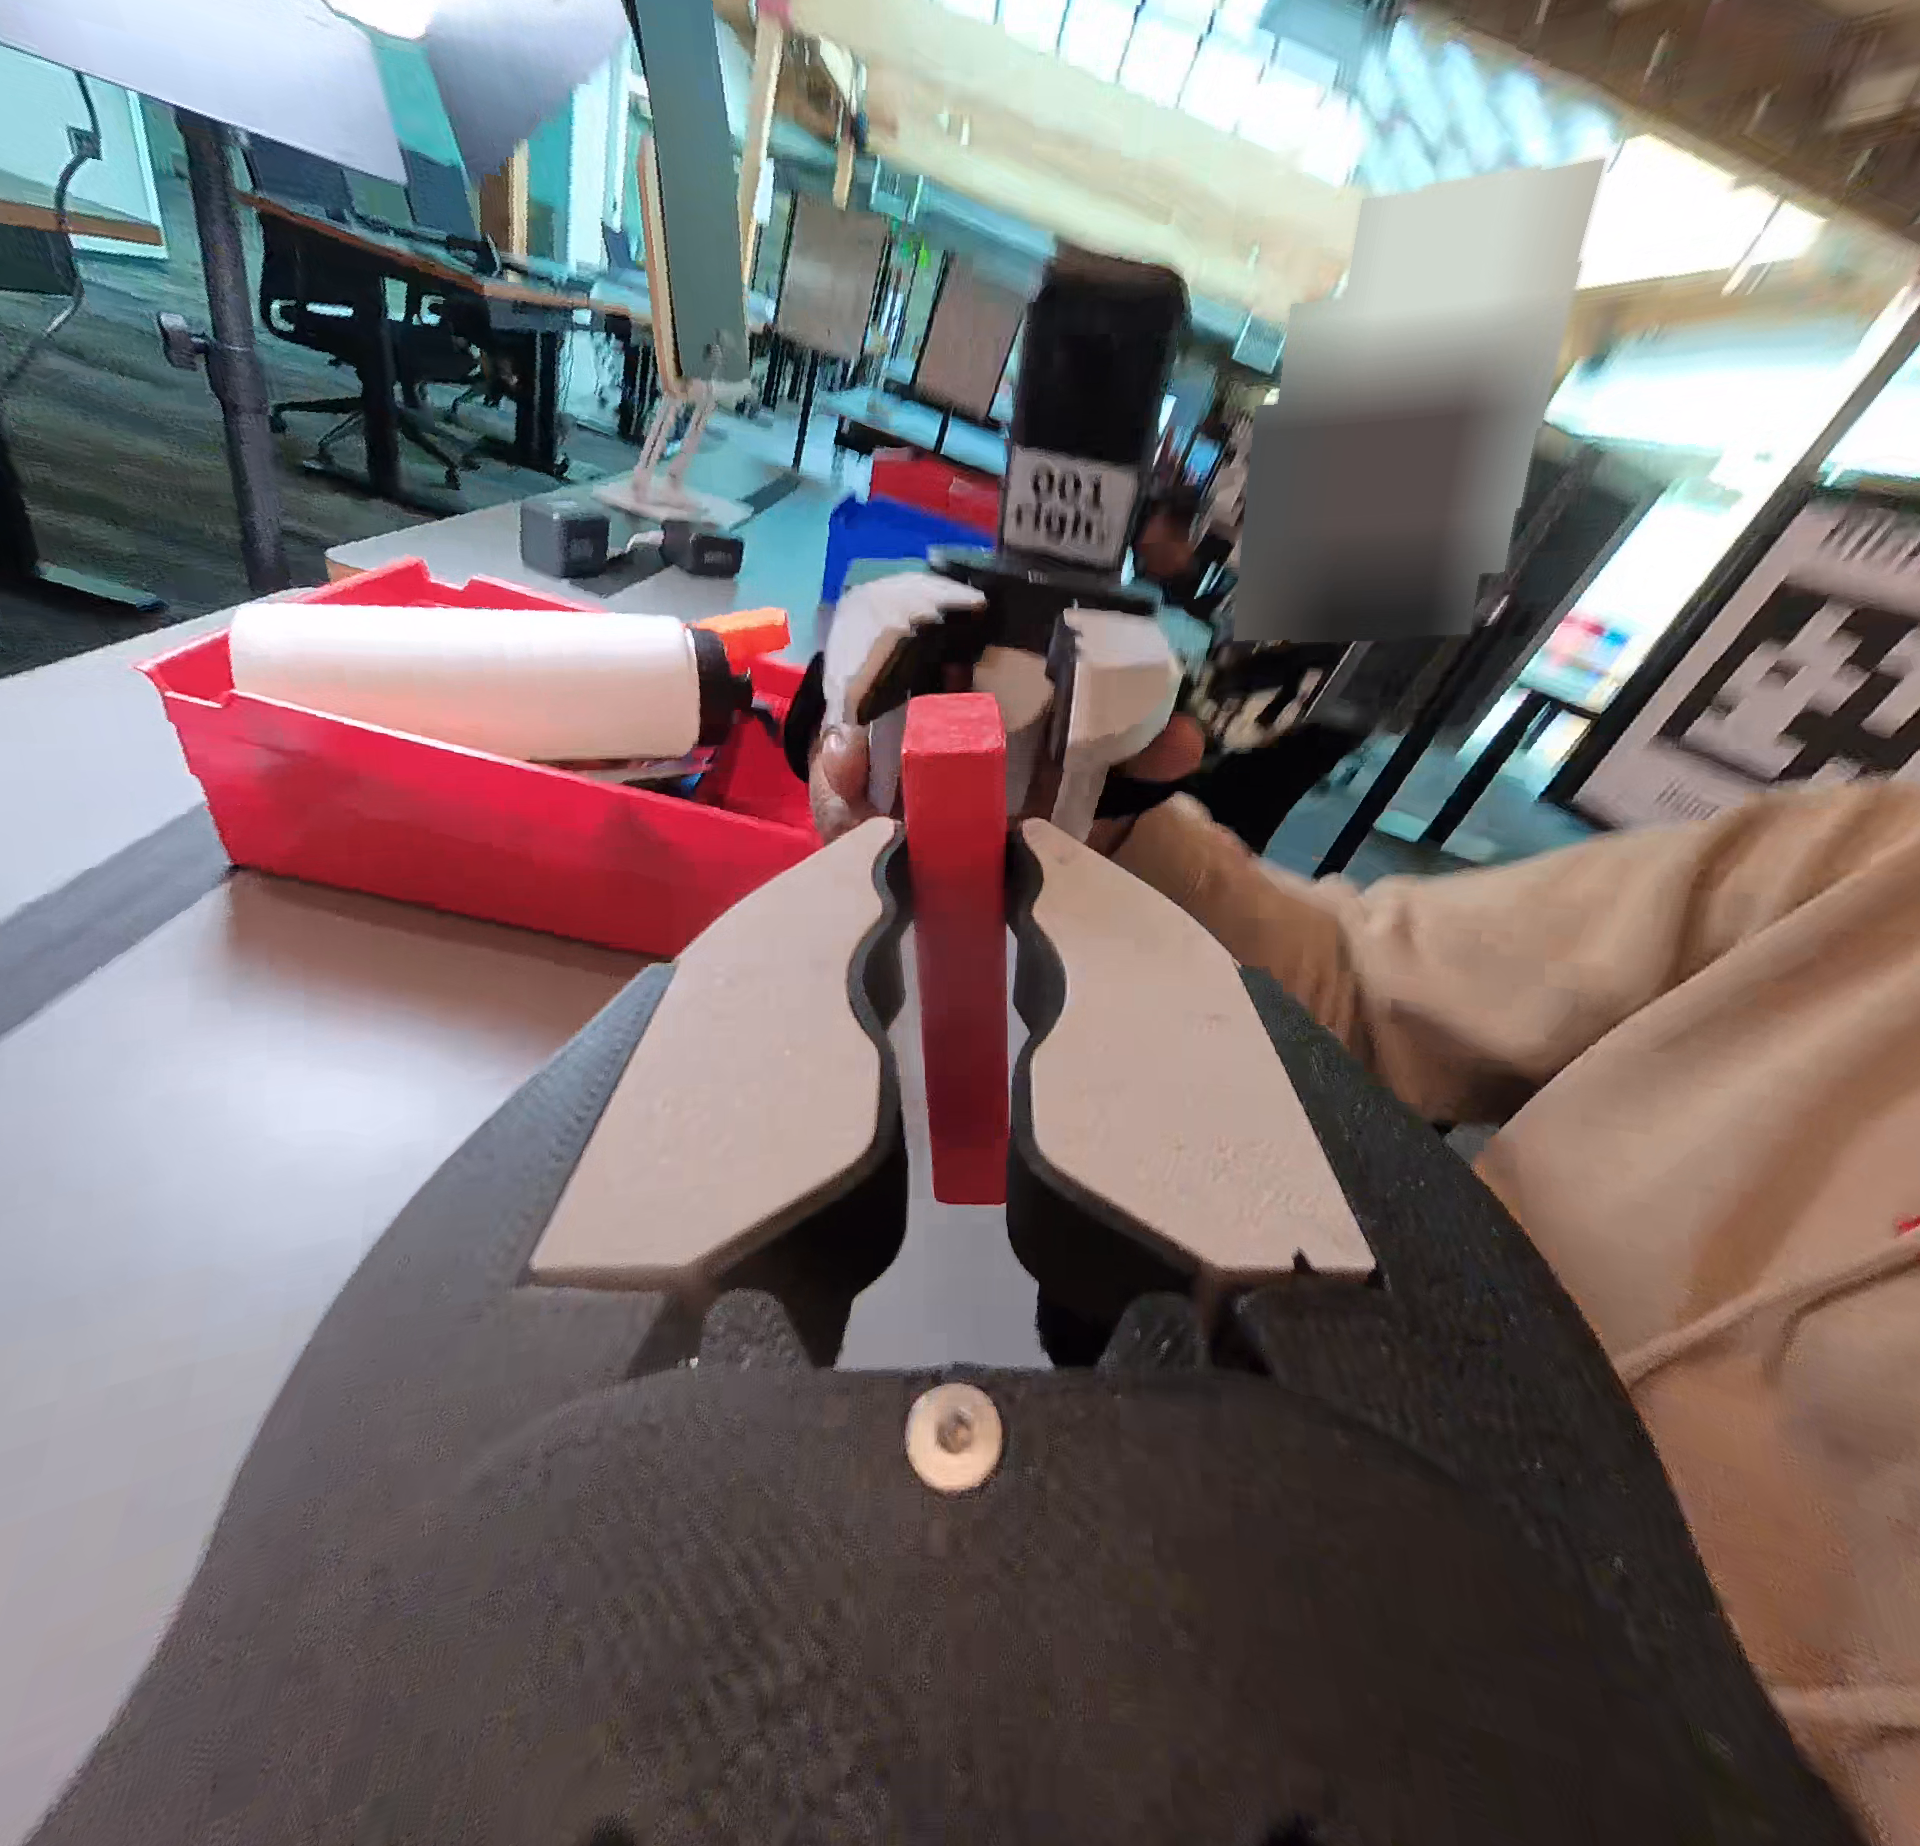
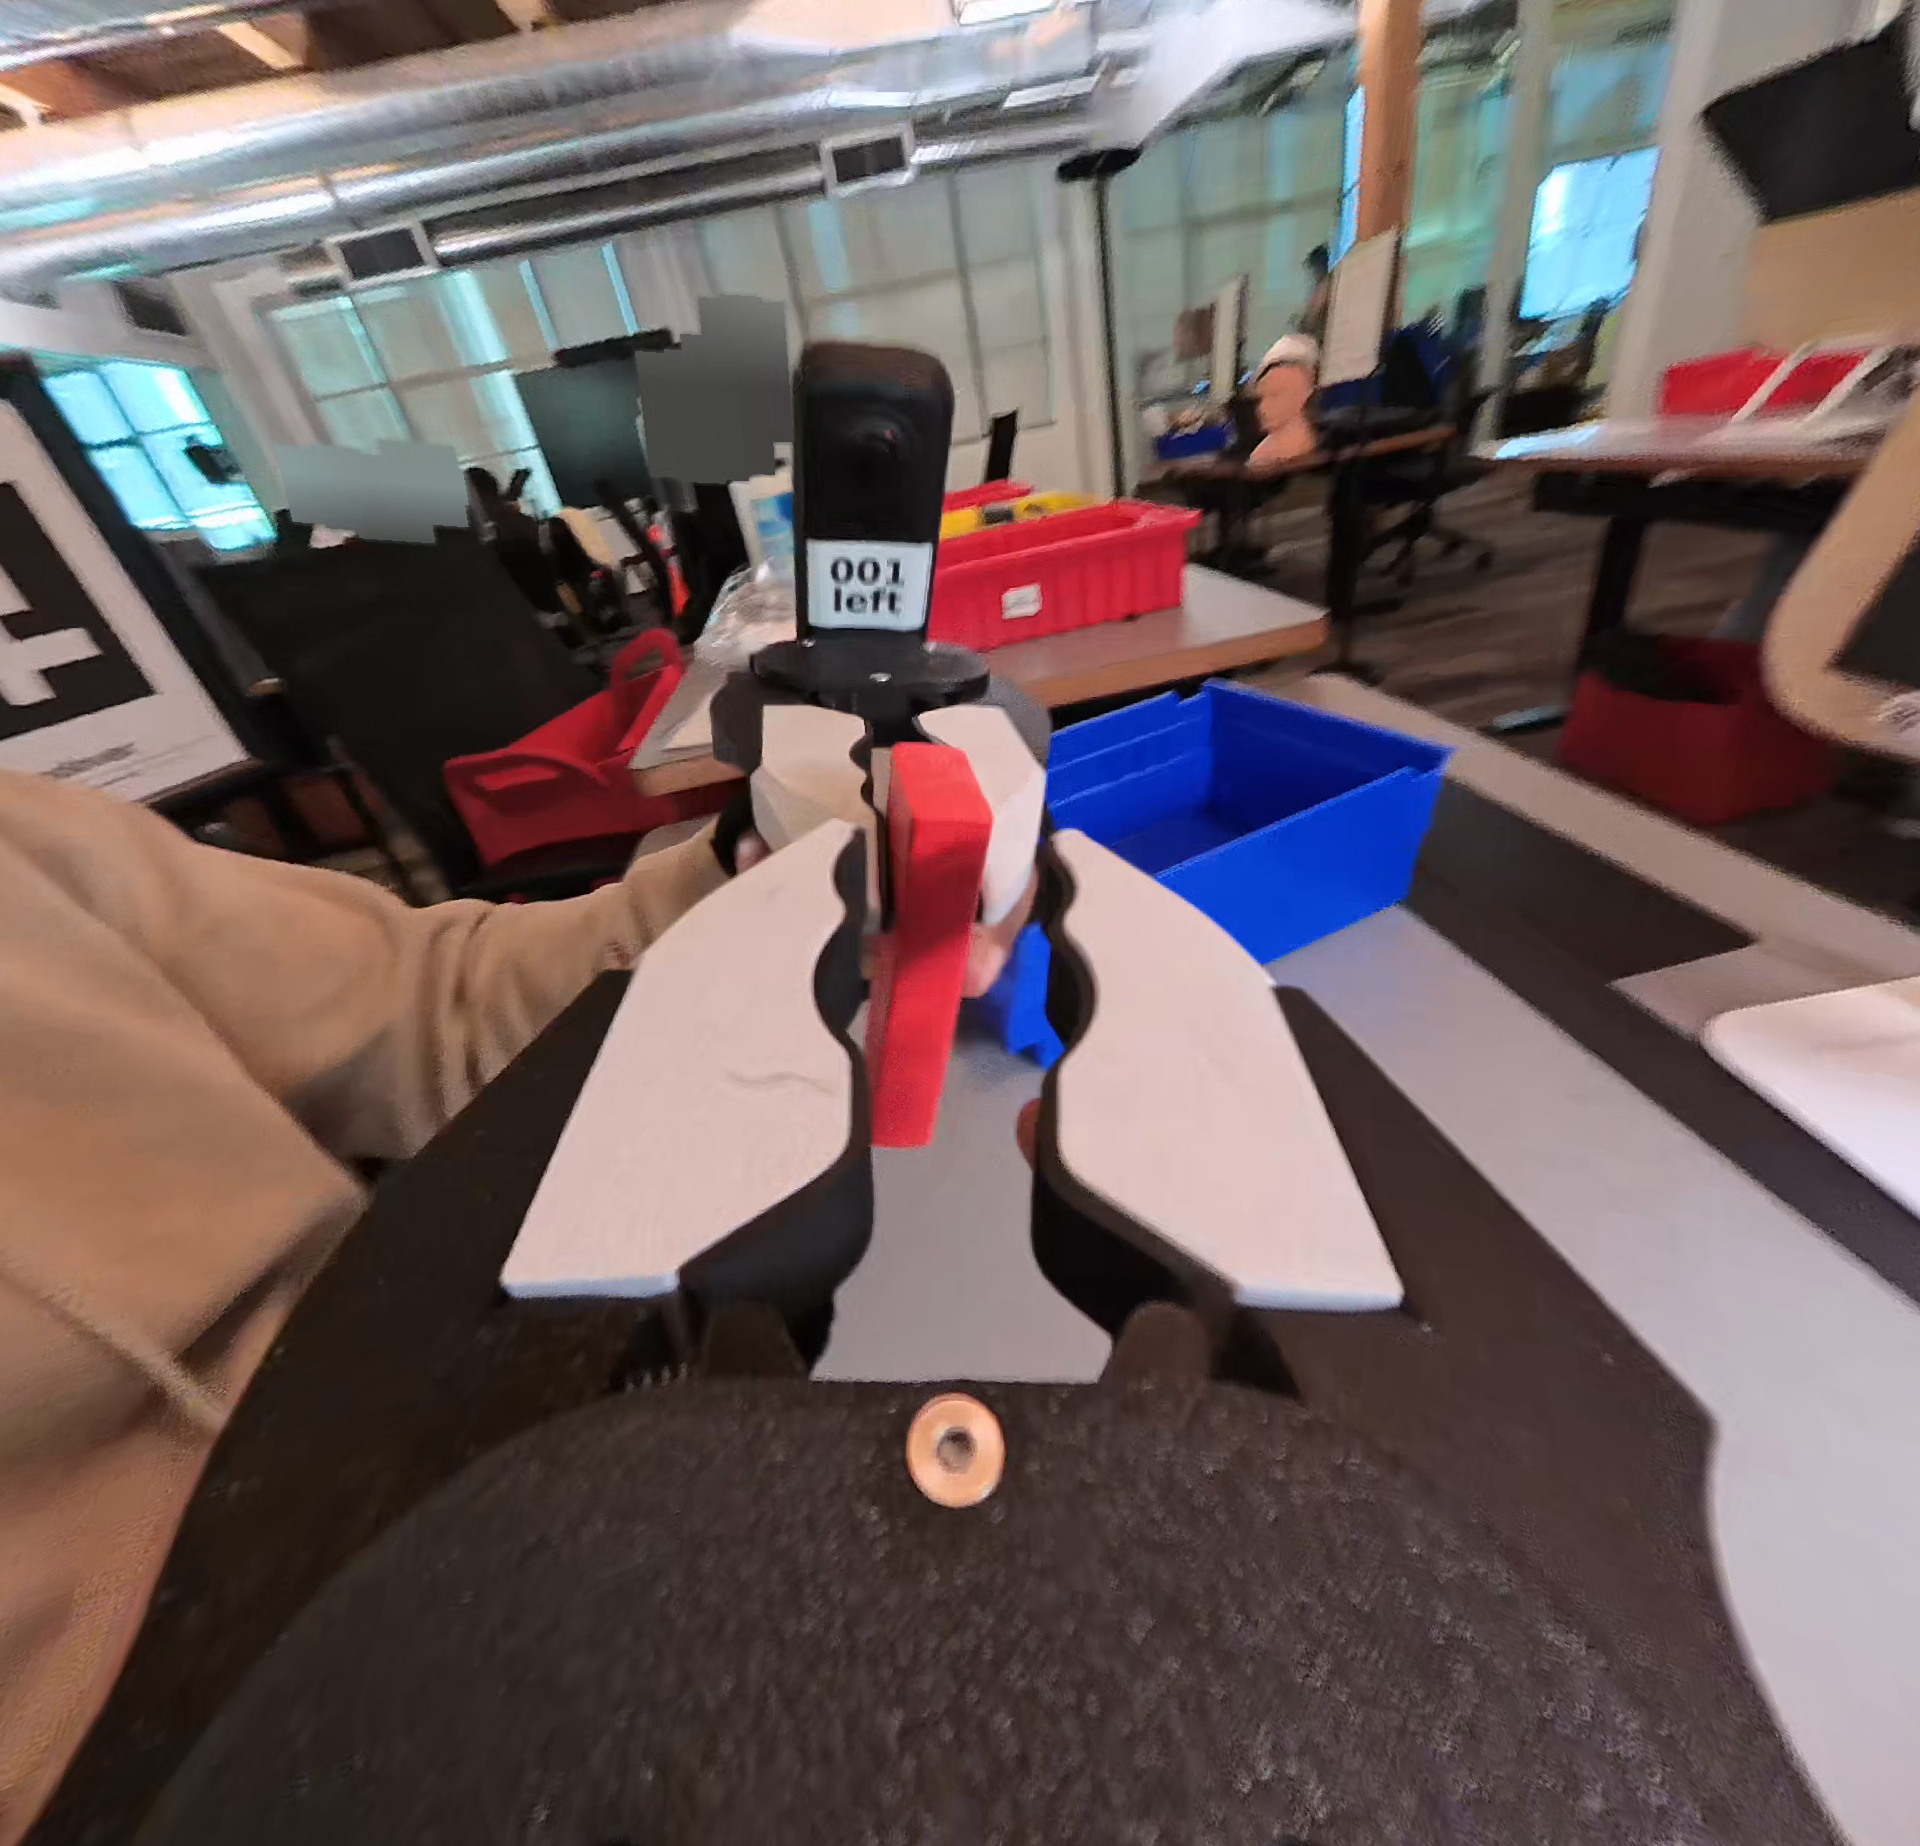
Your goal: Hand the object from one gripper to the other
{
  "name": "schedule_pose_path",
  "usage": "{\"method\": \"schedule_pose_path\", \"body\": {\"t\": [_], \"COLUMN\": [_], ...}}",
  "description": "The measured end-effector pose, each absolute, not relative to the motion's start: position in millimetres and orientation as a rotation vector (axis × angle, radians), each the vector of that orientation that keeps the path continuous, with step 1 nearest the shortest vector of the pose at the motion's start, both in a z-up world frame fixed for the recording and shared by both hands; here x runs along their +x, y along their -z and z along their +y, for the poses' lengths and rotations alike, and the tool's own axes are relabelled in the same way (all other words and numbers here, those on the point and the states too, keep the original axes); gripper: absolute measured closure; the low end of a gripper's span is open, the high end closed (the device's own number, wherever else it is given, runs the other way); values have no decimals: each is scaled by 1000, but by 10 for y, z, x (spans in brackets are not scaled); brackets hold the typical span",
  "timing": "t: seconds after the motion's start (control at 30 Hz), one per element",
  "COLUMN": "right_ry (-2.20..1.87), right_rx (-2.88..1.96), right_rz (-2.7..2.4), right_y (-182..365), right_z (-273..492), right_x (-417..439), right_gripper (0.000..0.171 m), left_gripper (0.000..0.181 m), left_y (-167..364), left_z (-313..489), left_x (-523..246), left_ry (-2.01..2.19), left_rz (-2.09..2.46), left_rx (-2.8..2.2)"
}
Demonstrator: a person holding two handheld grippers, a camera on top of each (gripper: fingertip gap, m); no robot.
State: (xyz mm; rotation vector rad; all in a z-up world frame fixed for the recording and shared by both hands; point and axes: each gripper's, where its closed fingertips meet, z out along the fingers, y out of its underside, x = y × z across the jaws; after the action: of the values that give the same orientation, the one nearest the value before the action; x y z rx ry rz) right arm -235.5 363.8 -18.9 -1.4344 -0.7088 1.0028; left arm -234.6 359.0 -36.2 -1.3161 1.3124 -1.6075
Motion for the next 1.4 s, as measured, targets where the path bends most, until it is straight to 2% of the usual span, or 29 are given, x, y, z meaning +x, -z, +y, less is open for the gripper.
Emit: {"method": "schedule_pose_path", "body": {"t": [0.2, 0.3, 0.4, 0.53, 0.6, 0.7, 0.77, 0.87, 1.07, 1.13, 1.2, 1.4], "right_ry": [-648, -420, -90, 230, 269, 258, 131, -102, -506, -585, -619, -515], "right_rx": [-1395, -1316, -1229, -1104, -1071, -1075, -1088, -1176, -1242, -1270, -1301, -1285], "right_rz": [-793, -689, -677, -699, -709, -771, -858, -1009, -1152, -1207, -1251, -1083], "right_y": [283, 253, 294, 264, 234, 152, 85, 84, 130, 223, 326, 220], "right_z": [3750, 3885, 3920, 3878, 3830, 3780, 3698, 3537, 3185, 3121, 3098, 3357], "right_x": [-2289, -2384, -2488, -2496, -2499, -2458, -2425, -2295, -2216, -2272, -2320, -2185], "right_gripper": [121, 117, 114, 119, 136, 137, 137, 137, 137, 137, 137, 136], "left_gripper": [165, 165, 165, 165, 165, 164, 151, 143, 120, 125, 146, 146], "left_y": [8, -6, -12, -65, -107, -172, -234, -230, 144, 210, 258, 187], "left_z": [4134, 4387, 4340, 4135, 4053, 3978, 3945, 3869, 3417, 3301, 3222, 3501], "left_x": [-2581, -2678, -2643, -2548, -2528, -2531, -2589, -2718, -2674, -2610, -2580, -2529], "left_ry": [1930, 1896, 1887, 1986, 2028, 2064, 2010, 1792, 1308, 1218, 1208, 1299], "left_rz": [738, 463, 378, 335, 324, 421, 588, 902, 1476, 1546, 1592, 1428], "left_rx": [-1268, -1256, -1237, -1203, -1169, -1134, -1081, -1010, -945, -918, -910, -1090]}}
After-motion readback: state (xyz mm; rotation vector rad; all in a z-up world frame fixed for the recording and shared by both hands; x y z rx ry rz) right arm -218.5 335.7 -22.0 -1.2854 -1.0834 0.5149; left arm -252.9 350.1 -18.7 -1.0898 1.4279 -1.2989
